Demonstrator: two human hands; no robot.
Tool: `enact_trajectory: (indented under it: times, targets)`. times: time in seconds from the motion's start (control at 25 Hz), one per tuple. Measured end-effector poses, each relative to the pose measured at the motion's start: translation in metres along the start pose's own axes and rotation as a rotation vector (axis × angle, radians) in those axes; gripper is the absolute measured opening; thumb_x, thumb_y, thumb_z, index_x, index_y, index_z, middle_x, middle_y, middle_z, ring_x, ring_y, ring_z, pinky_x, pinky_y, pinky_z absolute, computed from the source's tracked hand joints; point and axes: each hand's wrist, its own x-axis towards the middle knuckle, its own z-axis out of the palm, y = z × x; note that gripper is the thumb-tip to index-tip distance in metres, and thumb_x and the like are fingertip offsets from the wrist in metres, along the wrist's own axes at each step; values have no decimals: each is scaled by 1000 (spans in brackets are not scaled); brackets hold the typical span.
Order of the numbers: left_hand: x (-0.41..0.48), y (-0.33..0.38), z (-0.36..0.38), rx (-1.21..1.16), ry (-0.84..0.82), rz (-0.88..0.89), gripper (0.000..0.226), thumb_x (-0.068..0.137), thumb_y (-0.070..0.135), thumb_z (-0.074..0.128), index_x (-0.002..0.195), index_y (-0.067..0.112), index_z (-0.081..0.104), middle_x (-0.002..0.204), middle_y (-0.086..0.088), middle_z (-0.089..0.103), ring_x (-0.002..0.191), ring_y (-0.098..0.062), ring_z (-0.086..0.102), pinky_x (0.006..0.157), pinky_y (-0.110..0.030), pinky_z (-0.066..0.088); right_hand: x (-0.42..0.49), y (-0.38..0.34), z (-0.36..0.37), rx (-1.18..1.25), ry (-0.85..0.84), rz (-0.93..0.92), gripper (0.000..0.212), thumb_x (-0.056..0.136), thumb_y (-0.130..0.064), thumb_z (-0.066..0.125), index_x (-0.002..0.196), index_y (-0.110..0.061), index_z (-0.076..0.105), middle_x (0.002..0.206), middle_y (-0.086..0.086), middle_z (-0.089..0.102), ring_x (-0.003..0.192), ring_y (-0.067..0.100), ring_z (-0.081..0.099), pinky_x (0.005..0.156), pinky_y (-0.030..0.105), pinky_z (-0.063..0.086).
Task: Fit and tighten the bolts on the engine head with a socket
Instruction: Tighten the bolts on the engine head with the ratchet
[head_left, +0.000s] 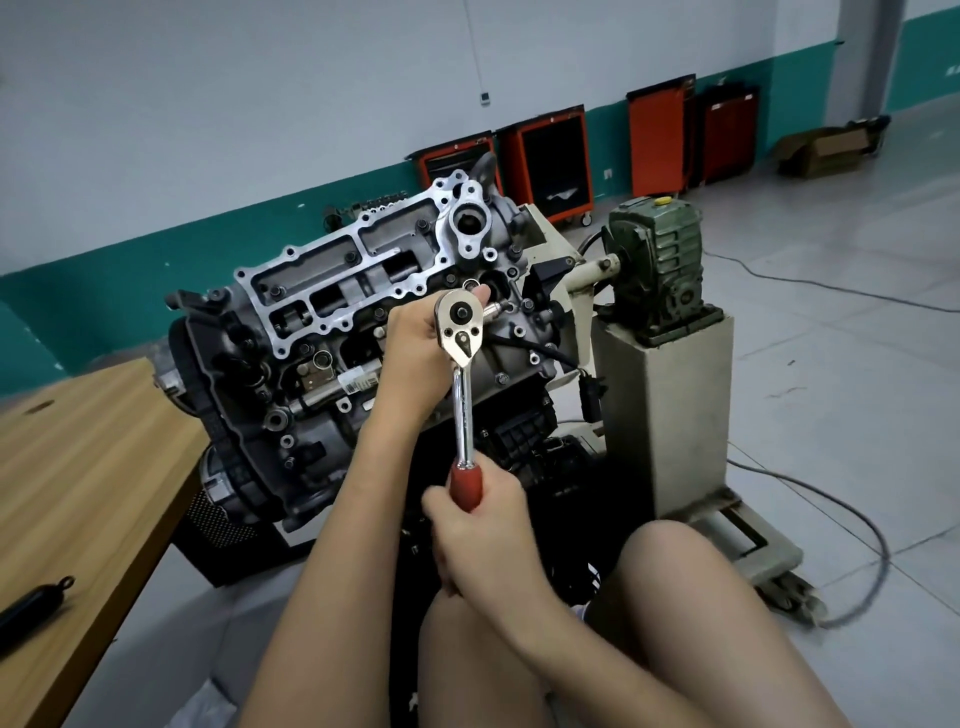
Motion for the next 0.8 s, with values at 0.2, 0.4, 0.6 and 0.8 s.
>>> enact_trajectory:
  times: [0.2,0.4,0.6,0.8]
  targets:
    - [1,3,-1,18,-57,-16,54,91,21,61,41,37,51,41,17,44,45,1,40,54,-18,41,57,-54,-129,-765,-319,-223,38,78,-1,63,57,-21,39,44,-12,41,41,3,37,45,18,31]
    - [0,2,3,21,-5,-17,54,92,18,61,42,38,53,42,16,44,47,-1,36,50,-16,34,84,-74,-153,-977,-228,-355,25,76,-4,65,62,-16,48,53,-2,47,48,12,43,51,29,36]
    - [-1,1,5,11,24,-15,57,90,19,63,39,36,44,39,18,37,43,1,32,50,-12,28,3,-3,-38,-129,-76,-73,28,73,-10,62,63,-18,38,51,-4,35,48,15,33,47,28,29]
    - [-1,1,3,45,4,-14,58,89,22,65,39,31,38,39,15,34,44,0,29,51,-20,30,7,-11,-41,-170,-134,-33,30,75,-4,58,62,-21,37,52,-1,35,45,15,33,44,28,30]
